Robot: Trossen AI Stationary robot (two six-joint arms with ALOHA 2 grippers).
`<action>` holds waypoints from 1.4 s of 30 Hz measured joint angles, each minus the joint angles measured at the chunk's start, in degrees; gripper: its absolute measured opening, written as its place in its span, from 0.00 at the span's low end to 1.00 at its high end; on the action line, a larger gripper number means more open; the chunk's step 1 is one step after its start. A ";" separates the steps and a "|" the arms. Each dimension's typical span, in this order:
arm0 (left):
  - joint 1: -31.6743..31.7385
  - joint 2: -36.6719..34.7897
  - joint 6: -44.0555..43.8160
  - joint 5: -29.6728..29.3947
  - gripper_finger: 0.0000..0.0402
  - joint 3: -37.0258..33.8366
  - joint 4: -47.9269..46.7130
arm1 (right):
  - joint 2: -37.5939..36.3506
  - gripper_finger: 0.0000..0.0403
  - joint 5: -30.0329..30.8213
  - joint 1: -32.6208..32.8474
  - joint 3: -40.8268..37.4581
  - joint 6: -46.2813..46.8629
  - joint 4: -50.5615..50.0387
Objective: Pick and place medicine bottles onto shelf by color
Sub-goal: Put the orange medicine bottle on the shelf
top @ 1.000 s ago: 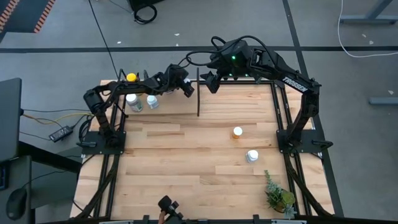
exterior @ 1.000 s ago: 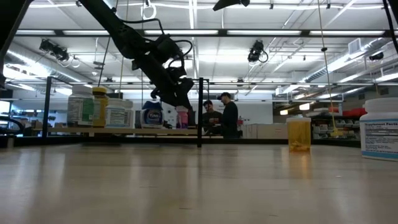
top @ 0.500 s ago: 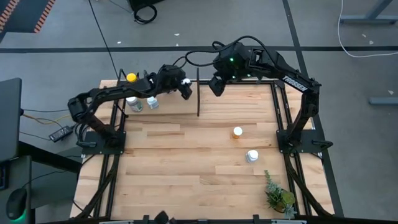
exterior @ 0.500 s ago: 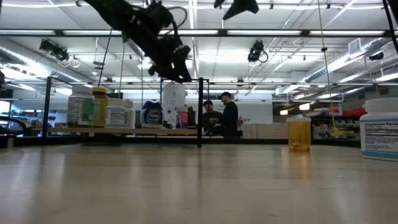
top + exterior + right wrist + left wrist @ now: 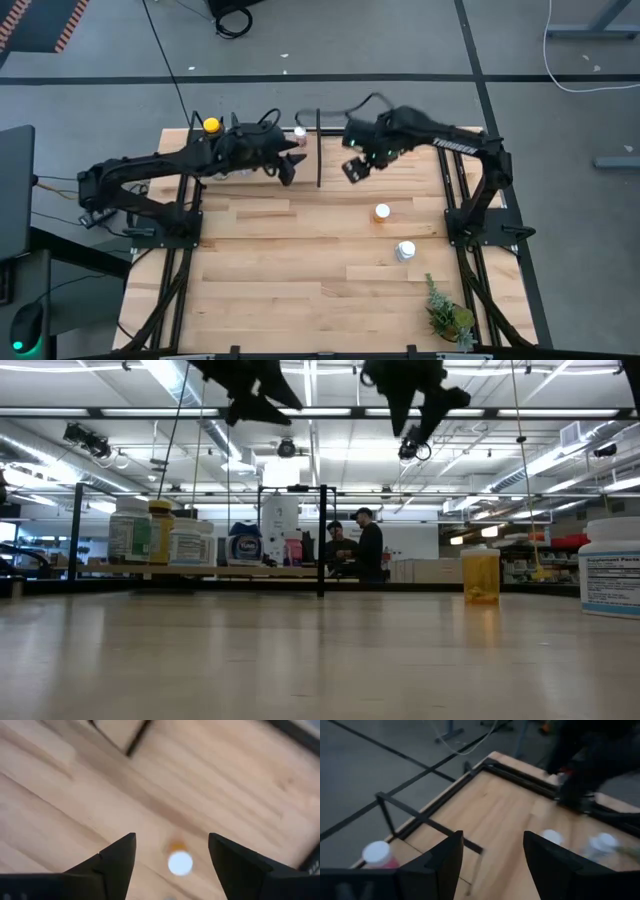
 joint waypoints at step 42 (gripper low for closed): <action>-13.42 -11.26 -10.34 -0.11 0.48 -0.02 -18.42 | -0.10 0.70 -12.92 0.54 -41.81 8.01 23.19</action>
